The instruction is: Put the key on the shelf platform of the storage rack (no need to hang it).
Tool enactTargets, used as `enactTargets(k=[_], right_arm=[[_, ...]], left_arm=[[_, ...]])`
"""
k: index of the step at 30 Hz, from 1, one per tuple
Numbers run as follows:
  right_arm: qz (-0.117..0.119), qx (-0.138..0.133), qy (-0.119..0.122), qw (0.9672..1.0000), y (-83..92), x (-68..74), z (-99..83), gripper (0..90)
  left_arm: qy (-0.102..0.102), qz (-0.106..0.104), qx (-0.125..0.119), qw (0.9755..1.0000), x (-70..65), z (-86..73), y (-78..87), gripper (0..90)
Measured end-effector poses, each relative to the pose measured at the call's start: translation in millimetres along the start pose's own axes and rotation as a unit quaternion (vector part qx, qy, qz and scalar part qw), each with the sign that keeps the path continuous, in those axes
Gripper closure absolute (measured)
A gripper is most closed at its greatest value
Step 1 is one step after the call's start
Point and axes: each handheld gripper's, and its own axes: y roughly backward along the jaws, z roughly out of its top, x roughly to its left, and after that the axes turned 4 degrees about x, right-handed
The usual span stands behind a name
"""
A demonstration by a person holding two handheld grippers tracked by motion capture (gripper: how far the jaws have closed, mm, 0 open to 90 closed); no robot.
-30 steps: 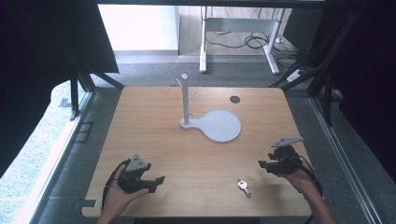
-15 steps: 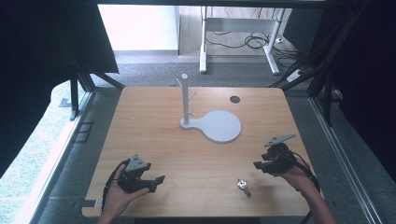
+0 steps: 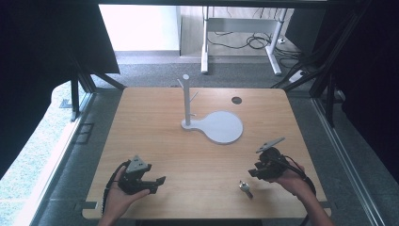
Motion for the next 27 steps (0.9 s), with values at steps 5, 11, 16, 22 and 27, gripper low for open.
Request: enactTargets(k=[5, 11, 16, 22, 27], right_arm=[[0.016, 0.014, 0.006, 0.9998, -5.4, 6.4, -0.2, 60.8], [0.03, 0.037, 0.02, 0.9987, -13.1, 15.3, 3.3, 64.4], [0.035, 0.048, 0.021, 0.998, -19.3, 17.9, 4.1, 68.5], [0.039, 0.058, 0.009, 0.9975, -26.3, 18.3, 6.9, 71.1], [0.041, 0.064, 0.006, 0.9971, -32.8, 21.9, 10.4, 72.6]], left_arm=[[0.003, 0.001, -0.001, 1.0, 1.9, -0.8, 0.0, 26.1], [0.001, 0.0, 0.005, 1.0, 1.0, -0.9, -0.9, 26.1], [0.0, -0.002, 0.005, 1.0, 1.9, -0.9, 0.0, 26.1], [0.002, -0.001, 0.006, 1.0, 3.8, -1.4, 0.6, 26.1], [0.001, -0.001, 0.005, 1.0, 4.1, -1.6, 1.0, 26.0]])
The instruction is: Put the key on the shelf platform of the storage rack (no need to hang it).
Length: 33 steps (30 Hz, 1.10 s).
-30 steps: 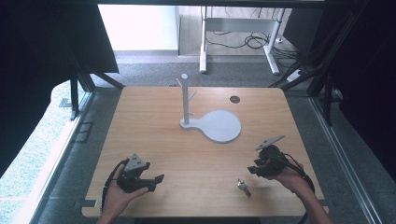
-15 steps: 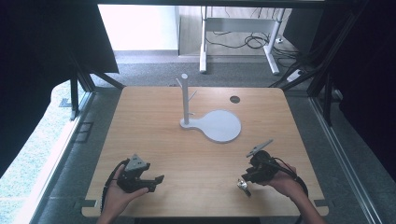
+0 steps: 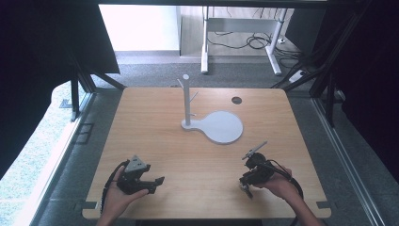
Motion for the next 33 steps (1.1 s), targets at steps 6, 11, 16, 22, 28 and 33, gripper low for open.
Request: enactTargets(k=[6, 11, 16, 22, 28, 33], right_arm=[[-0.002, 0.006, 0.001, 1.0, -5.5, 3.9, 2.6, 75.4], [-0.005, 0.02, -0.002, 0.9998, -8.6, 4.1, 4.4, 77.7], [-0.006, 0.031, -0.003, 0.9995, -12.0, 4.4, 6.3, 79.4], [0.0, 0.039, -0.003, 0.9992, -14.2, 5.6, 8.0, 82.8], [-0.003, 0.047, -0.002, 0.9989, -14.7, 7.0, 11.0, 83.6], [-0.006, 0.049, -0.006, 0.9988, -15.5, 7.1, 14.0, 83.8]], left_arm=[[0.006, 0.004, -0.003, 1.0, 3.0, -1.0, 2.2, 26.1], [0.004, 0.003, -0.002, 1.0, 2.9, -0.8, 2.4, 26.1], [0.004, 0.003, -0.002, 1.0, 2.8, -0.8, 2.5, 26.1], [0.005, 0.002, 0.0, 1.0, 3.2, -0.9, 2.7, 26.0], [0.001, 0.001, 0.002, 1.0, 3.1, -0.9, 2.1, 26.0], [0.001, 0.001, 0.002, 1.0, 3.3, -0.8, 2.6, 26.0]])
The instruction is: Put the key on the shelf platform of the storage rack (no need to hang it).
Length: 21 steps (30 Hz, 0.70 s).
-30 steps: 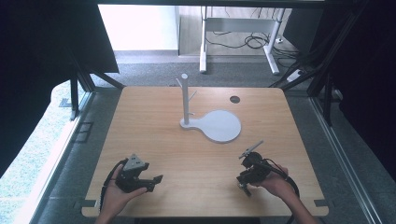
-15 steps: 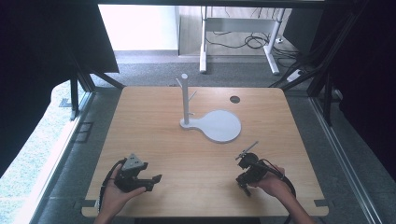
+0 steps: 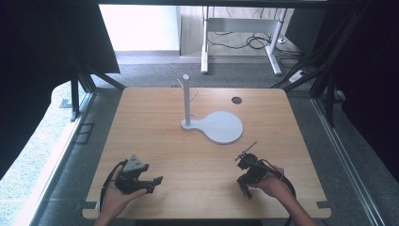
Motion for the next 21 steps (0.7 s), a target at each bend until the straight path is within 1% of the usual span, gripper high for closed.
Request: enactTargets(k=[4, 10, 14, 21], right_arm=[[0.004, 0.003, -0.001, 1.0, -0.6, 0.5, 1.8, 83.8], [0.003, 0.001, -0.005, 1.0, 0.0, -1.6, 1.3, 84.1], [0.003, 0.0, -0.009, 1.0, -0.1, -2.4, 2.4, 83.7], [0.004, 0.004, -0.011, 0.9999, -4.7, -2.2, 4.0, 83.9]], left_arm=[[0.001, 0.0, -0.001, 1.0, 0.0, -0.1, -0.3, 26.0], [0.004, 0.001, -0.001, 1.0, 0.0, -0.2, 0.0, 26.0], [0.001, 0.0, 0.002, 1.0, -0.3, -0.2, -1.3, 26.0], [0.002, 0.0, 0.003, 1.0, 0.5, -0.5, -1.3, 25.9]])
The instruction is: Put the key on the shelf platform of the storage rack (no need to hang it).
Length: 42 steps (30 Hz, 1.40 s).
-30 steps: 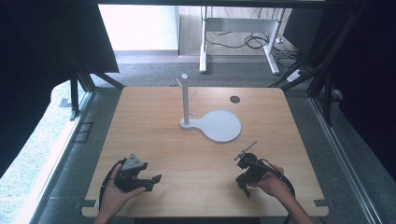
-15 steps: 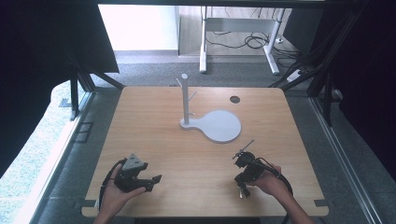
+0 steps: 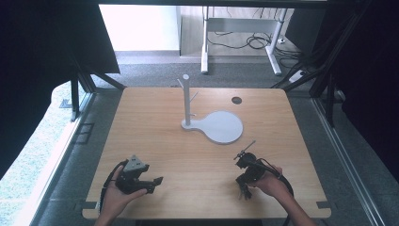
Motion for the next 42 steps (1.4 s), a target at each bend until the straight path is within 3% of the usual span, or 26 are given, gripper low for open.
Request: enactTargets(k=[14, 27, 35, 42], right_arm=[[-0.001, 0.013, -0.014, 0.9998, 1.0, -2.4, -5.4, 87.2], [-0.001, 0.039, 0.01, 0.9992, 5.2, 0.2, -3.0, 89.7], [0.005, 0.03, 0.012, 0.9995, 24.7, -4.7, -1.9, 89.9], [-0.008, 0.018, 0.022, 0.9996, 46.5, -7.3, 2.4, 90.0]], left_arm=[[-0.002, -0.001, -0.001, 1.0, 0.3, 0.2, 0.4, 25.9], [-0.001, 0.001, -0.001, 1.0, 0.6, 0.2, 0.6, 25.9], [0.0, 0.0, -0.003, 1.0, 1.3, 0.2, 1.6, 25.9], [0.004, 0.001, -0.005, 1.0, 1.8, 0.2, 3.0, 26.0]])
